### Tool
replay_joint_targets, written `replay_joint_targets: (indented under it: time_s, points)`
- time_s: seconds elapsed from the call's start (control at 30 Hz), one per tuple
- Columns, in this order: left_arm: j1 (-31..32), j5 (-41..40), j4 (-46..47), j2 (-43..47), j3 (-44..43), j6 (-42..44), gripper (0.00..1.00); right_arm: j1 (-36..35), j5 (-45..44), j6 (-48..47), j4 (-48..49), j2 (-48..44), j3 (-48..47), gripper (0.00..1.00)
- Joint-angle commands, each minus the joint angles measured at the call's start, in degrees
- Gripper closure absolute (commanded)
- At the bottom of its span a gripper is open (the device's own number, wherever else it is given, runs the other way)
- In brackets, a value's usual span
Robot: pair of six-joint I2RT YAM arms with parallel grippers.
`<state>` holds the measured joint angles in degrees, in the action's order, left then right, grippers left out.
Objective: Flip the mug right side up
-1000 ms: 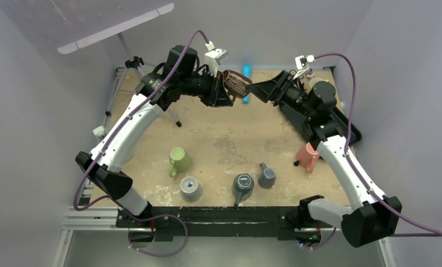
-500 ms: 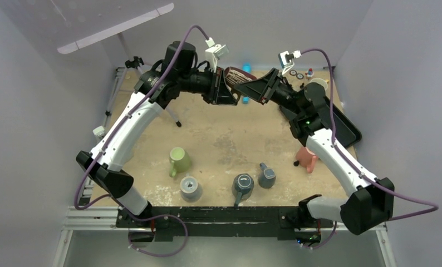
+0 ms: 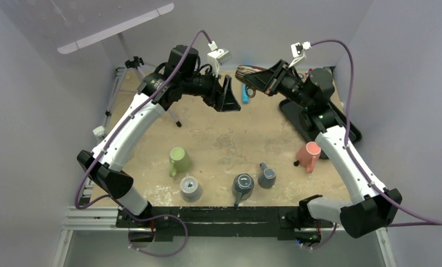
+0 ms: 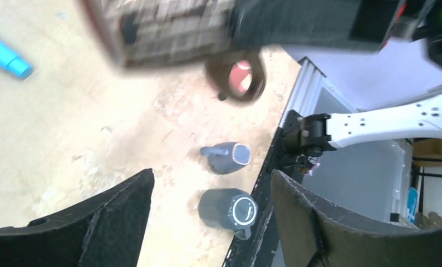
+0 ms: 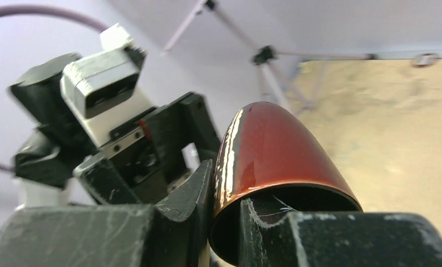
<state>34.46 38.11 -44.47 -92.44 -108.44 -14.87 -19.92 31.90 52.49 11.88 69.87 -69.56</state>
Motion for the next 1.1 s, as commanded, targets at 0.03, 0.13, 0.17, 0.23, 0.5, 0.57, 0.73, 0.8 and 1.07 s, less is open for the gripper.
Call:
replay_joint_targets:
  time_s: [0.03,0.13,0.17,0.23,0.5,0.57,0.73,0.8,1.07]
  points:
    - [-0.6,-8.9,-2.0,2.3,2.1,7.5,0.17,6.6,-10.1,-17.4,-21.3,-0.7,-7.3,1.0]
    - [-0.5,-11.6,-3.0,2.9,3.3,9.3,0.16,10.5,-15.7,-26.9,-32.1,2.8,-12.2,1.0]
    - [-0.6,-12.8,-3.6,3.2,3.6,10.0,0.16,10.9,-19.7,-31.0,-37.1,5.3,-15.3,1.0]
    - [-0.6,-15.1,-4.9,3.5,3.9,12.0,0.16,11.0,-28.6,-39.2,-46.4,11.6,-21.7,1.0]
    - [-0.8,-13.8,-6.9,6.9,10.4,16.7,0.15,15.0,-39.6,-57.0,-60.1,32.0,-36.4,1.0]
    - [-0.8,-13.5,-6.3,8.3,13.3,17.4,0.15,16.5,-40.1,-57.8,-61.9,37.5,-39.0,1.0]
    - [-0.7,-12.5,-6.6,9.3,16.8,18.1,0.15,19.0,-38.0,-57.9,-59.8,44.8,-39.4,1.0]
    - [-0.8,-12.1,-6.2,9.6,18.4,18.2,0.15,19.2,-38.9,-58.0,-59.9,47.2,-39.9,1.0]
    - [-0.8,-12.7,-6.7,8.8,19.7,19.2,0.15,21.5,-35.0,-57.8,-58.0,53.8,-42.9,1.0]
